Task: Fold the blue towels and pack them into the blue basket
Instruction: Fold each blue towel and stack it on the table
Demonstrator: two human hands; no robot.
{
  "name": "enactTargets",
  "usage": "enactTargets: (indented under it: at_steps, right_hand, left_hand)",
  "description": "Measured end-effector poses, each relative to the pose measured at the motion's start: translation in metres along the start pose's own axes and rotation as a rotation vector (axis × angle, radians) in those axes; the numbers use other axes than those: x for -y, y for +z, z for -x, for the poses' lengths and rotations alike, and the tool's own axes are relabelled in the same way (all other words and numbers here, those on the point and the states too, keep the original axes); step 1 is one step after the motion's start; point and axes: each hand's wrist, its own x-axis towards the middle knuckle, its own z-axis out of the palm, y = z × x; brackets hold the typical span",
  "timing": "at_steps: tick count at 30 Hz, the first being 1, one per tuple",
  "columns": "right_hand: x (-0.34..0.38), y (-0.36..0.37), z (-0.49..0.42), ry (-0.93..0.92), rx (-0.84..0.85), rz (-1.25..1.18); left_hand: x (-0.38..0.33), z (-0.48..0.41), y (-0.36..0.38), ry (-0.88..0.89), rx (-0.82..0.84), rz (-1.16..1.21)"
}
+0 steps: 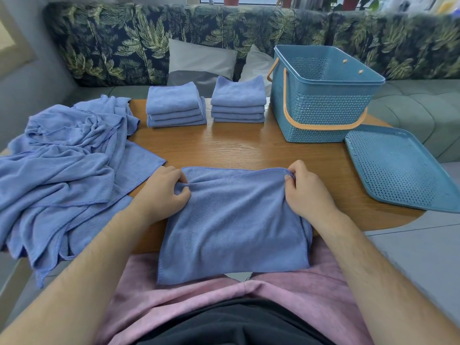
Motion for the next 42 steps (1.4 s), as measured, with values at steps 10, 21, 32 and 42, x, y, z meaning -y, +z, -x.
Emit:
enactTargets:
  at_steps: [10, 21, 32, 42]
  right_hand:
    - [0.001, 0.004, 0.002, -0.004, -0.035, -0.119]
    - [-0.005, 0.001, -0.004, 0.090, -0.016, 0.007]
    - [-0.002, 0.010, -0.002, 0.072, 0.023, 0.159]
    - [-0.002, 0.008, 0.001, 0.044, -0.016, 0.147]
  left_hand:
    - [-0.001, 0.003, 0.003, 0.059, -0.121, 0.102]
    - [-0.007, -0.002, 0.004, -0.135, -0.212, 0.082]
    - [-0.004, -0.009, 0.012, -0.141, -0.116, 0.032]
    - [-0.006, -0.005, 0.011, -0.042, -0.178, -0.017]
